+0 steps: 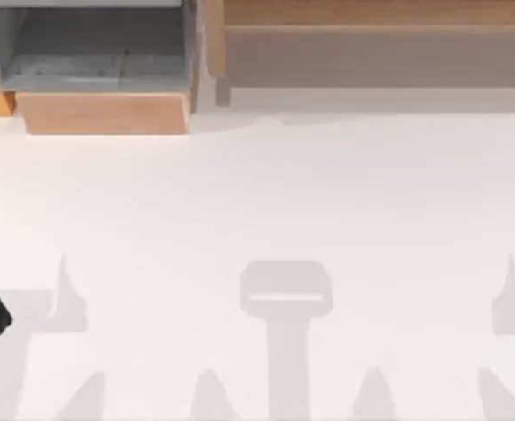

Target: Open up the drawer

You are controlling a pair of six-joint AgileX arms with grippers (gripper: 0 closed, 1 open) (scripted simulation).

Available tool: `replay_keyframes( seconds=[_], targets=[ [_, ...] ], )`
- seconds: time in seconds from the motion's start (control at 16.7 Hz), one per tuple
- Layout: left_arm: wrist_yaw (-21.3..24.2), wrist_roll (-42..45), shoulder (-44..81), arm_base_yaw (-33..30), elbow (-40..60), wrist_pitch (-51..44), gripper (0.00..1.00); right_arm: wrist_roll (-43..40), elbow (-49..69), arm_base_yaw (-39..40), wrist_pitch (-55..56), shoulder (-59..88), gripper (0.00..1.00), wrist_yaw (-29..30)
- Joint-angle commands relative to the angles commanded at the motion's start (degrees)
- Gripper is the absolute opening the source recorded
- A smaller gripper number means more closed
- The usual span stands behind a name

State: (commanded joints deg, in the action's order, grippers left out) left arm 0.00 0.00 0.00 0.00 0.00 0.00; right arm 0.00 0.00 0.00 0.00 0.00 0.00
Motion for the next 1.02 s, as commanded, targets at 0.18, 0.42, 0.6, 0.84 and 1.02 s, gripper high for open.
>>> replay_keyframes(
  seconds=[0.18,0.42,0.6,0.84,1.02],
  targets=[
    [-0.6,0.1,0.8,-0.6,0.4,0.8,1.00,0.0,0.0,0.0,0.0,0.0,1.00,0.0],
    [-5.7,0.3,9.6,-5.6,3.3,7.5,1.00,0.0,0.0,0.0,0.0,0.0,1.00,0.0],
    [-11.2,0.5,20.5,-11.3,6.4,14.8,1.00,0.0,0.0,0.0,0.0,0.0,1.00,0.0],
    [-18.3,0.6,34.7,-18.5,10.5,24.2,1.00,0.0,0.0,0.0,0.0,0.0,1.00,0.0],
    [-22.0,0.7,41.8,-22.3,12.7,29.3,1.00,0.0,0.0,0.0,0.0,0.0,1.00,0.0]
  ],
)
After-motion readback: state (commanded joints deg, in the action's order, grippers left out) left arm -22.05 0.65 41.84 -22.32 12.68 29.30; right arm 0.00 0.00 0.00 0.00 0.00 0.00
